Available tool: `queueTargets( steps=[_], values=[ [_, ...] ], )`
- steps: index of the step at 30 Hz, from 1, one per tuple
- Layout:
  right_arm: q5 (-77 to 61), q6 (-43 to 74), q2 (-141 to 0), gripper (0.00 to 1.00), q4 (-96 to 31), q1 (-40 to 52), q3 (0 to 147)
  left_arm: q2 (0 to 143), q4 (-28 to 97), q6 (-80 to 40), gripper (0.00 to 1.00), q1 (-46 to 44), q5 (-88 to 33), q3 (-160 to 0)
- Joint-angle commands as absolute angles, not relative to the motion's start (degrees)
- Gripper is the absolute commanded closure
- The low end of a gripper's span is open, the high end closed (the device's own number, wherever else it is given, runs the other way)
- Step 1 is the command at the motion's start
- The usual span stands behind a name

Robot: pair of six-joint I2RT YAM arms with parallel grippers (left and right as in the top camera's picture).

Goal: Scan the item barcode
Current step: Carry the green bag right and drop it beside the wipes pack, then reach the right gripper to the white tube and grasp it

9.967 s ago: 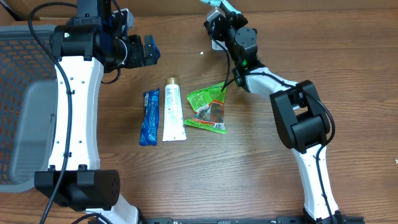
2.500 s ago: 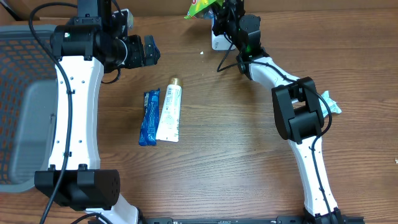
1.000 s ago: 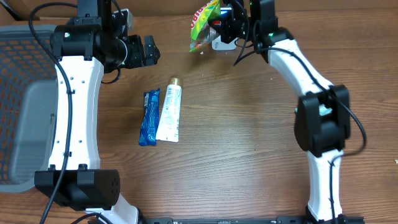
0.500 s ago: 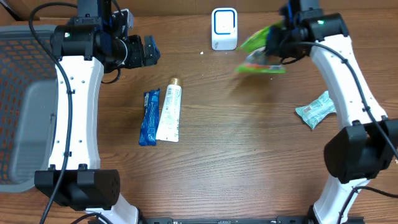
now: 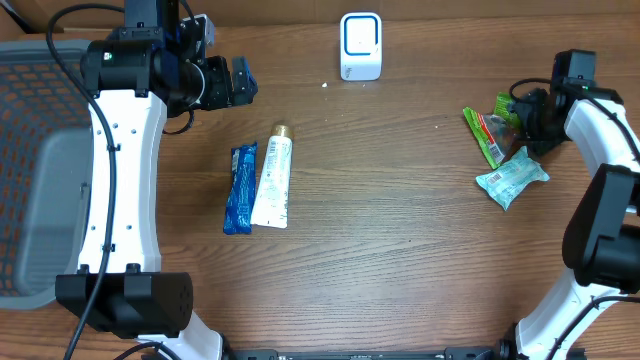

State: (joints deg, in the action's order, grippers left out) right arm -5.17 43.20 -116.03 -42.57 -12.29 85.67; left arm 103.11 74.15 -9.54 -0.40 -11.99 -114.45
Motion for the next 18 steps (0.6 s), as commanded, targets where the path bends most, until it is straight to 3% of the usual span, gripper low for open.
queueTargets(
  steps=[1,4,7,12,18],
  values=[
    [-13.9,34.6,-114.4,0.09,-46.1,-12.6,91.6,103.5,74.1,-10.3,0.0,-0.8,-12.4,-114.4],
    [-21.5,25.5,-112.5,0.0,-51.4,-10.9,97.6,103.5,74.1,-10.3,0.0,-0.8,-12.4,-114.4],
    [-28.7,20.6,-111.6,0.0,-52.0,-6.7,99.6,103.5,74.1,-10.3,0.0,-0.8,-12.4,-114.4],
    [-28.9,20.1,-114.0,0.0,-46.3,7.5,98.2,103.5,74.1,-10.3,0.0,-0.8,-12.4,-114.4],
    [-28.2,28.8,-120.9,0.0,-37.5,21.9,98.2,103.5,74.1,-10.3,0.0,-0.8,-12.4,-114.4]
  ],
)
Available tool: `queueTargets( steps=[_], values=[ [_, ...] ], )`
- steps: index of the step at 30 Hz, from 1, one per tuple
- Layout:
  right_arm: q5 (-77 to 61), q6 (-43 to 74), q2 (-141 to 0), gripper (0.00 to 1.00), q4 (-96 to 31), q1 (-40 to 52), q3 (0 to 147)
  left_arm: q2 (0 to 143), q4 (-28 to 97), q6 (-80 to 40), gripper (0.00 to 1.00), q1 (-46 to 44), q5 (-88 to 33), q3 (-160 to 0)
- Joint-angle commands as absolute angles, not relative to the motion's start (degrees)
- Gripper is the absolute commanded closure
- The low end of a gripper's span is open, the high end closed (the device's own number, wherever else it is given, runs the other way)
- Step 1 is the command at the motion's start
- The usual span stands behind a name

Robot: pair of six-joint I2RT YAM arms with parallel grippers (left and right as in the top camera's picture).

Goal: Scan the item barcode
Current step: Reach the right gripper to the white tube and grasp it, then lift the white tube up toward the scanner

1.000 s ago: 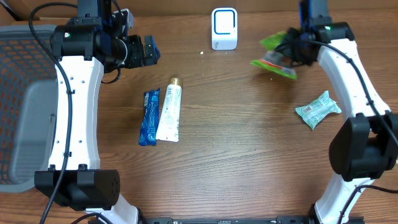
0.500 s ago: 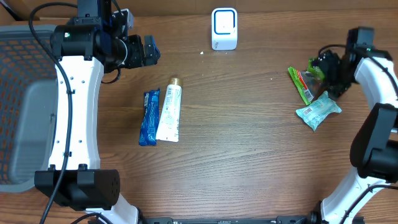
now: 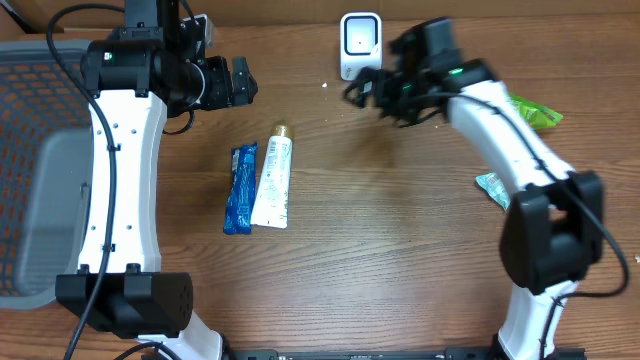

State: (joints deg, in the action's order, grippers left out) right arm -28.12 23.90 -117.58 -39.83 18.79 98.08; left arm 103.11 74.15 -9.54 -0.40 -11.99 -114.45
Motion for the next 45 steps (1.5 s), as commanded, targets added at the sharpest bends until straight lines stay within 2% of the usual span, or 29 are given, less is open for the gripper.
queueTargets(
  steps=[1,7,13,26,30,33,36,38,39,40,45],
  values=[
    [-28.2,29.3,-121.5,0.0,-36.4,22.9,98.2,103.5,74.1,-10.3,0.0,-0.8,-12.4,-114.4],
    [-27.9,33.3,-127.4,0.0,-27.7,30.3,98.2,103.5,74.1,-10.3,0.0,-0.8,-12.4,-114.4],
    [-27.0,37.8,-132.0,0.09,-23.9,33.8,98.2,103.5,74.1,-10.3,0.0,-0.8,-12.4,-114.4],
    [-27.1,40.1,-132.7,0.22,-30.4,39.2,96.5,103.5,74.1,-10.3,0.0,-0.8,-12.4,-114.4],
    [-27.1,46.8,-132.7,0.32,-30.1,40.9,92.6,103.5,74.1,-10.3,0.0,-0.8,-12.4,-114.4],
    [-27.0,48.5,-132.7,0.43,-26.5,41.7,89.4,103.5,74.1,-10.3,0.0,-0.8,-12.4,-114.4],
    [-25.5,48.5,-132.7,0.67,-24.5,41.7,88.2,103.5,74.1,-10.3,0.01,-0.8,-12.4,-114.4],
    [-25.6,48.5,-132.7,0.89,-24.4,41.6,88.2,103.5,74.1,-10.3,0.0,-0.8,-12.4,-114.4],
    [-25.6,48.5,-132.7,0.93,-24.4,41.6,88.2,103.5,74.1,-10.3,0.0,-0.8,-12.4,-114.4],
    [-26.2,48.4,-132.7,0.96,-24.4,41.4,88.2,103.5,74.1,-10.3,0.0,-0.8,-12.4,-114.4],
    [-36.7,43.8,-132.5,0.96,-25.3,37.8,88.2,103.5,74.1,-10.3,0.0,-0.8,-12.4,-114.4]
  ],
)
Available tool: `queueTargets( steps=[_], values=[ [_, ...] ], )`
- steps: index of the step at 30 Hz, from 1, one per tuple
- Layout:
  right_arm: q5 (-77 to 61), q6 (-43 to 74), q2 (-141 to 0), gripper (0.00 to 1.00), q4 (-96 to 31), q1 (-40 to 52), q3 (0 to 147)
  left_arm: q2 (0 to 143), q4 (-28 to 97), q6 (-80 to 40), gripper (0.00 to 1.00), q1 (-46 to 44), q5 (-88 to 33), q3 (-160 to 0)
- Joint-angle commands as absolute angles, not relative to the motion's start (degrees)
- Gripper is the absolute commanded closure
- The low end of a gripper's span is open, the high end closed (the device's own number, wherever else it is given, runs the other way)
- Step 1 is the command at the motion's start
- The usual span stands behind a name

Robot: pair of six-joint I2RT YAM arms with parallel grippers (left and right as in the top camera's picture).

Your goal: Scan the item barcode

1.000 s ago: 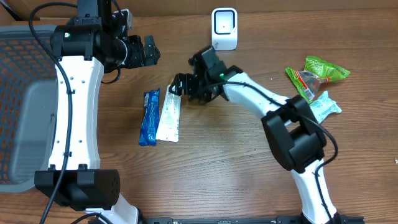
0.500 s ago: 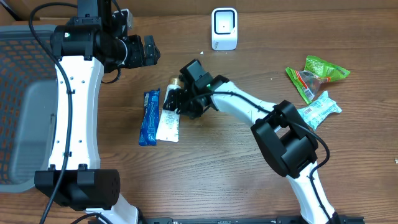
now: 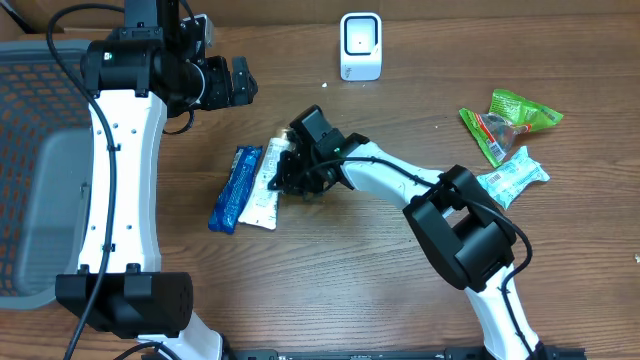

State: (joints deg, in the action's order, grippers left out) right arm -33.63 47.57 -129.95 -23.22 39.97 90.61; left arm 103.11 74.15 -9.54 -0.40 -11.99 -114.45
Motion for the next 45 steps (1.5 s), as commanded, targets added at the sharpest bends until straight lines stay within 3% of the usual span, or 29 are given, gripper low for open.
queueTargets(
  steps=[1,9,17,31,38,45],
  values=[
    [-38.4,41.8,-132.4,0.96,-26.5,36.6,88.2,103.5,74.1,-10.3,0.0,-0.8,-12.4,-114.4],
    [-52.8,18.5,-131.8,0.96,-39.2,26.0,88.2,103.5,74.1,-10.3,0.0,-0.8,-12.4,-114.4],
    [-40.3,-7.4,-114.0,0.96,-54.2,22.2,88.2,103.5,74.1,-10.3,0.0,-0.8,-12.4,-114.4],
    [-39.3,-8.0,-88.2,0.96,-54.1,20.3,88.2,103.5,74.1,-10.3,0.0,-0.8,-12.4,-114.4],
    [-46.4,2.7,-85.2,0.96,-49.7,14.5,88.2,103.5,74.1,-10.3,0.0,-0.8,-12.4,-114.4],
    [-46.6,4.8,-85.2,0.96,-49.4,11.0,88.2,103.5,74.1,-10.3,0.0,-0.8,-12.4,-114.4]
  ],
)
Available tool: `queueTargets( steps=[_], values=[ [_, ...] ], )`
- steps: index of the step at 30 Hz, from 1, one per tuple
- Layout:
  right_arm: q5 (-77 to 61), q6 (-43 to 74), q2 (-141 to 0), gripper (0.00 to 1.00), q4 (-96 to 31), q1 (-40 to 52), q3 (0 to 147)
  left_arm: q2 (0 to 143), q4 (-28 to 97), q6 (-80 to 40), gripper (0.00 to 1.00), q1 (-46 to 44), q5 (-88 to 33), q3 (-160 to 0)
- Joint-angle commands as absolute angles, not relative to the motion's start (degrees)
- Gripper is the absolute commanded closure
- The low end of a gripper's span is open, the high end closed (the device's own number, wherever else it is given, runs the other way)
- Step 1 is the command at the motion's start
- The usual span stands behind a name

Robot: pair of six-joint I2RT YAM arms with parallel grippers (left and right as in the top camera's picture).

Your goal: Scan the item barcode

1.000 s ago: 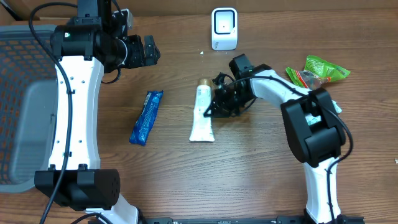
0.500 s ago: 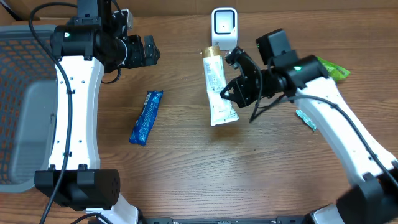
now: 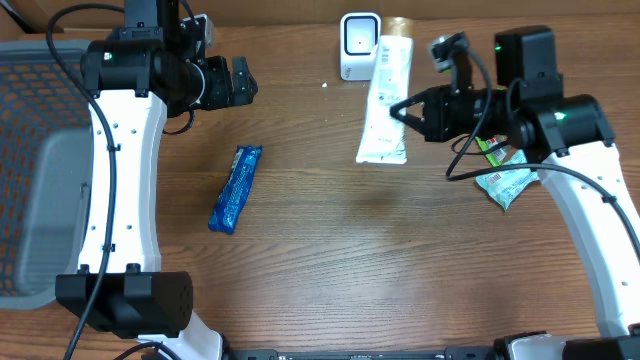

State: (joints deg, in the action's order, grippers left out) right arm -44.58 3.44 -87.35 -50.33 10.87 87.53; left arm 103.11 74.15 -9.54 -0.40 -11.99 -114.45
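Observation:
My right gripper [image 3: 405,110] is shut on the lower end of a white tube [image 3: 386,95]. The tube is held above the table with its gold cap end just right of the white barcode scanner [image 3: 360,45] at the back middle. A blue snack bar [image 3: 235,188] lies tilted on the table at centre left. High at the back left, my left gripper [image 3: 232,83] hangs open with nothing in it, far from the tube.
A grey and orange mesh basket [image 3: 40,150] stands at the left edge. A teal packet [image 3: 505,185] lies under my right arm, and a green packet [image 3: 492,150] peeks out beside it, mostly hidden by the arm.
My right gripper was down on the white tube beside the blue bar. Now it holds the tube off the table beside the scanner. The blue bar and the left arm have not moved.
My right gripper was first at the far right by the green packet, then in the air near the scanner. After that it was on the tube, with tube and blue bar pushed askew. The tube now hangs in it at the scanner.

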Motion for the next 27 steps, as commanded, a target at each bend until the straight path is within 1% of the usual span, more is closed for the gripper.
queueTargets(
  steps=[1,8,9,12,15,22,24,27],
  values=[
    [-45.9,4.8,-85.2,0.96,-49.4,11.1,88.2,103.5,74.1,-10.3,0.0,-0.8,-12.4,-114.4],
    [-34.6,4.8,-87.1,0.96,-48.7,13.3,88.2,103.5,74.1,-10.3,0.0,-0.8,-12.4,-114.4],
    [-29.7,4.8,-88.6,0.96,-47.6,14.3,88.2,103.5,74.1,-10.3,0.0,-0.8,-12.4,-114.4],
    [-23.7,4.8,-90.9,0.96,-45.1,15.2,88.2,103.5,74.1,-10.3,0.01,-0.8,-12.4,-114.4],
    [-14.1,4.8,-94.3,0.96,-40.2,16.1,88.2,103.5,74.1,-10.3,0.0,-0.8,-12.4,-114.4],
    [7.1,3.1,-102.3,0.96,-23.8,16.2,88.2,103.5,74.1,-10.3,0.0,-0.8,-12.4,-114.4],
    [12.9,-1.0,-104.1,0.96,-19.5,16.5,88.2,103.5,74.1,-10.3,0.0,-0.8,-12.4,-114.4],
    [21.4,-10.7,-106.8,0.96,-9.8,18.7,88.2,103.5,74.1,-10.3,0.0,-0.8,-12.4,-114.4]
  ],
)
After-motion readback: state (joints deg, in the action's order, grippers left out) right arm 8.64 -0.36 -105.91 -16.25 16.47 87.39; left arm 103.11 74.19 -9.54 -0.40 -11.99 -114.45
